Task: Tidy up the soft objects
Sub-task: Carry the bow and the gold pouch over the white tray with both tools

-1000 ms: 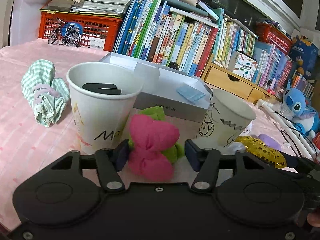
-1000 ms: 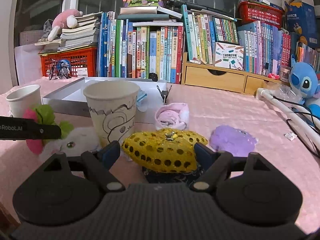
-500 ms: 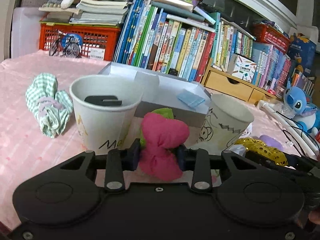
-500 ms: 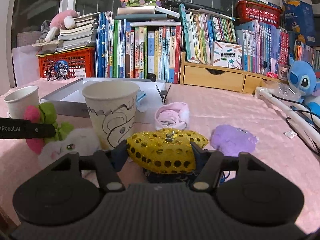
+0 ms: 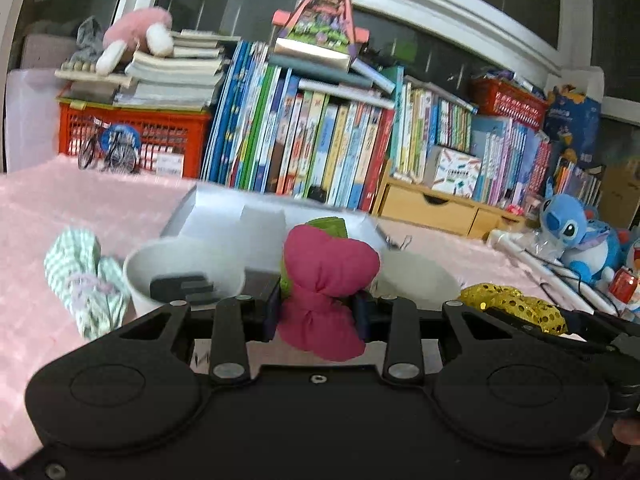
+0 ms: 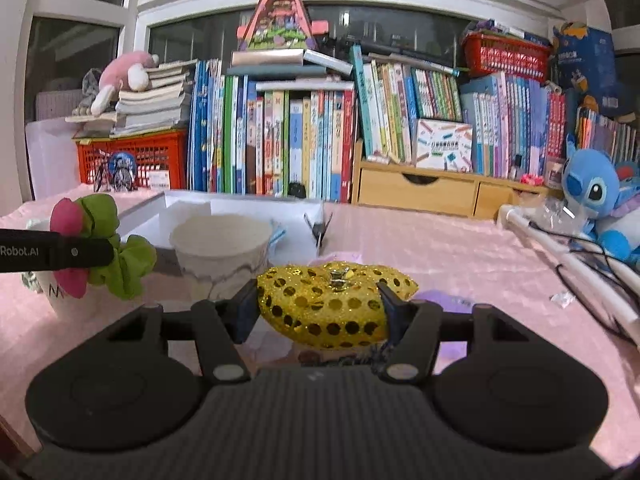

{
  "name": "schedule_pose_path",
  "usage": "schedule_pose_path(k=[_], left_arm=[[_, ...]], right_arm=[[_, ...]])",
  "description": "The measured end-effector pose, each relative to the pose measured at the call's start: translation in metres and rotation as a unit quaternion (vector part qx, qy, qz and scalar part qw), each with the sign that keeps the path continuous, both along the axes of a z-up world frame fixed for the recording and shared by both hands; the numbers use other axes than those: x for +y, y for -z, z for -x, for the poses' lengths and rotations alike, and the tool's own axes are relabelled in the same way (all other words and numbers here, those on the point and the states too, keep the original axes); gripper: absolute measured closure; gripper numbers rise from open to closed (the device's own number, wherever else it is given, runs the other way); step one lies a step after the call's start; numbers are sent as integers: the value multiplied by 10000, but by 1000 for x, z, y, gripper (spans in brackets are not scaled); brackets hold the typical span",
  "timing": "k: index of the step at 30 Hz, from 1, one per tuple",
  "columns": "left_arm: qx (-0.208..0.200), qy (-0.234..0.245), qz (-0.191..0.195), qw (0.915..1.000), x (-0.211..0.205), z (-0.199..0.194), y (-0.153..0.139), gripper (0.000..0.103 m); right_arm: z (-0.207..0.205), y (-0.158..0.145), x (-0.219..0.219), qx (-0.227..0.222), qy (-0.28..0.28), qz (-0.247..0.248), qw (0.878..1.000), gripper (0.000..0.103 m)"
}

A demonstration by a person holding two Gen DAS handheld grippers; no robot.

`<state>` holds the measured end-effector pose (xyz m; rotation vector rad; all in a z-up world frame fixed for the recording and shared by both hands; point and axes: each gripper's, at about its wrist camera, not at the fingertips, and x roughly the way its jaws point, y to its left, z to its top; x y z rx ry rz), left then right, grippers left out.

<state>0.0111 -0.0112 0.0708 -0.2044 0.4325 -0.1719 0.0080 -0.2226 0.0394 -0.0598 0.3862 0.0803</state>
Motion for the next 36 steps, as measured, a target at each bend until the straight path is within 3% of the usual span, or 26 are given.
schedule_pose_path(k=[5,16,22,28,36], left_arm=[[-174,85,-64,9998,1,-5,-21,70],[-153,443,-18,9989,16,-45,-64,70],[-273,540,-412,9973,21,-71,-90,70],[14,795,-412,9960,33,-103,-106,70],[535,1089,-427,9917,57,-147,-106,70]], right_arm=[[-2,-11,-4,-129,12,-17,9999,40],[-17,-40,-5,-445,-184,88,9988,40],[-36,-64,-1,-525,-342,78,9980,40],[-59,-80,7,-387,-522,-106,9978,40],[-91,-83,24,-5,-636,-161,9978,40]])
